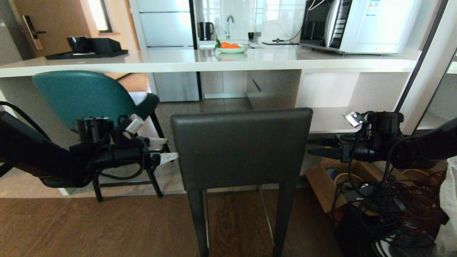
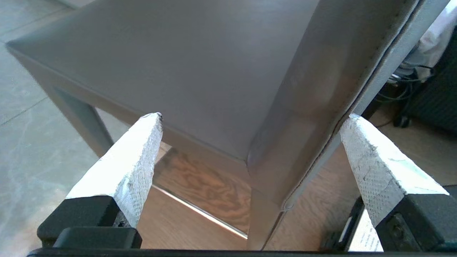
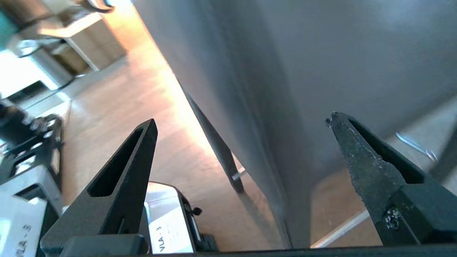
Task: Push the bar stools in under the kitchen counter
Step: Push the gray chair back under the dining table
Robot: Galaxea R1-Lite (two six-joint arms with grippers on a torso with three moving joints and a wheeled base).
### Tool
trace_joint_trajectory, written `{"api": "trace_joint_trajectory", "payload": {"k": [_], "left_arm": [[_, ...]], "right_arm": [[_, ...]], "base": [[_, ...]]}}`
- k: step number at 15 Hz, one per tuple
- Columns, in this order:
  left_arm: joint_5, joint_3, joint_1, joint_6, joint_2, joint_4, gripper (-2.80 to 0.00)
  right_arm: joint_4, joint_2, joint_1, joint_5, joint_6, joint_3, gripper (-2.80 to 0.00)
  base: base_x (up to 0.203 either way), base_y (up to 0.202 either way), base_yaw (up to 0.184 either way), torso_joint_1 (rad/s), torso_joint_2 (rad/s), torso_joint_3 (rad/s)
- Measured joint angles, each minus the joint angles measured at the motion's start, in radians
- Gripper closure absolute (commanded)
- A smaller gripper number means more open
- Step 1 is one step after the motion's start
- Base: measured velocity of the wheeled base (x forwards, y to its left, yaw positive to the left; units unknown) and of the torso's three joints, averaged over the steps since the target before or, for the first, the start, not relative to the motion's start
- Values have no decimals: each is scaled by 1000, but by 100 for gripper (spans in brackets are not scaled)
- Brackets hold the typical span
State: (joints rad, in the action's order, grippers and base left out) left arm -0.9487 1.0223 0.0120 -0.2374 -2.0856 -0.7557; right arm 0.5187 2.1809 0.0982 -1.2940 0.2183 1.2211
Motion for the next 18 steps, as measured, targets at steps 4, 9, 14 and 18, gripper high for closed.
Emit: {"api": "trace_joint_trajectory", "payload": {"k": [4,9,14,18], "left_arm": [[1,10,72,3,-35,-9,-280],[8,5,104,-2,-77,-14,-280],[4,-57,141,-11,-56,-27,-280],[-1,-138,165,-3,-16,-89,-280]], "right_arm": [[63,50,-30,-8,3,52,-280],[72,119,-80,-7,5,125,-280],[68,134,-114,-6,0,116,-280],[62,145,-112,-3,-4,118,-280]], "base": [[0,0,0,0,0,0],[0,0,0,0,0,0],[0,0,0,0,0,0],[0,0,0,0,0,0]]}}
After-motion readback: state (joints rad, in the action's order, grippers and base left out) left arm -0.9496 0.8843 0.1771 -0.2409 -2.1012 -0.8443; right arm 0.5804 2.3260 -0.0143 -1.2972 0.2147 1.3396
